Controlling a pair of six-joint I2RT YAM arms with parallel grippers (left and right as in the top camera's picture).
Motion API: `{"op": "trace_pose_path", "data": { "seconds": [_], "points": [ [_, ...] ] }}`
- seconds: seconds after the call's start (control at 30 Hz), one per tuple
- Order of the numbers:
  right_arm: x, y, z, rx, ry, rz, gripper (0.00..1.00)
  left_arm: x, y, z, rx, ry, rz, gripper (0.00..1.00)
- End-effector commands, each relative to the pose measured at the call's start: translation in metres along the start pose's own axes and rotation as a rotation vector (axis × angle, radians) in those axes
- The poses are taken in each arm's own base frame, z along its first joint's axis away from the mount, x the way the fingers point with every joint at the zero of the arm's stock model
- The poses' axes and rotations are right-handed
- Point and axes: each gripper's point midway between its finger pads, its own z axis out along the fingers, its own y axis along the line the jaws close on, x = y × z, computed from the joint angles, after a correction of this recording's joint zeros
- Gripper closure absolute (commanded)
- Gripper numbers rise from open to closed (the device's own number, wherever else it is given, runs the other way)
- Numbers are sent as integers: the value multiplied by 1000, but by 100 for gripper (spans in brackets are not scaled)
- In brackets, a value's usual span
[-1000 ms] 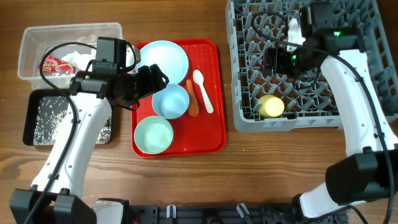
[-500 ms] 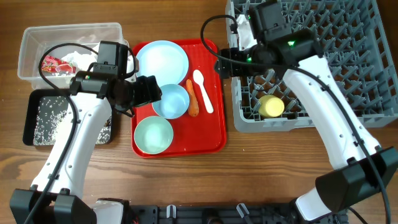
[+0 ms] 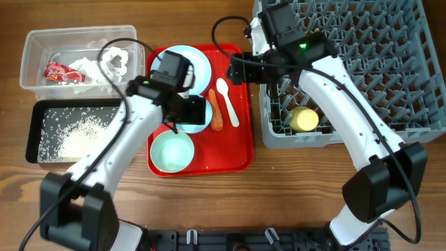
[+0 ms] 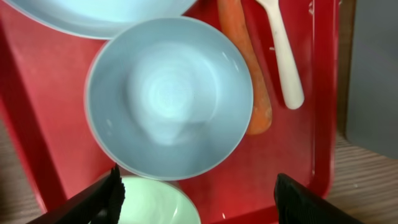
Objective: Sort waste into correct bins and load items into the dishwasher rack
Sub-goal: 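Move the right gripper to the blue bowl and grasp its rim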
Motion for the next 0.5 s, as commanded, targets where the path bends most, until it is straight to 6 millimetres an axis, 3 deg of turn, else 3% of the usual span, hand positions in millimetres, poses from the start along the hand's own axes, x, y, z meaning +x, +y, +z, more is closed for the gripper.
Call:
{"op": "trace_pose_path", "data": {
  "seconds": [0.0,0.07,0.2,0.3,0.47],
  "points": [
    [3,17,-3,-55,6,-19,18,-7,16,10,-65,-6,-108,22],
    [5,22,8,-48,13,3,21,-12,36,7,-80,-17,-235,22],
    [19,39,50,-41,74,4,32,-12,81,-2,-42,6,-484,22],
    [35,46,82,-31,133,4,42,-9,103,-6,-42,16,-558,25],
    [53,39,117,57,179,20,48,-8,120,-9,-53,12,-613,21]
  ]
}}
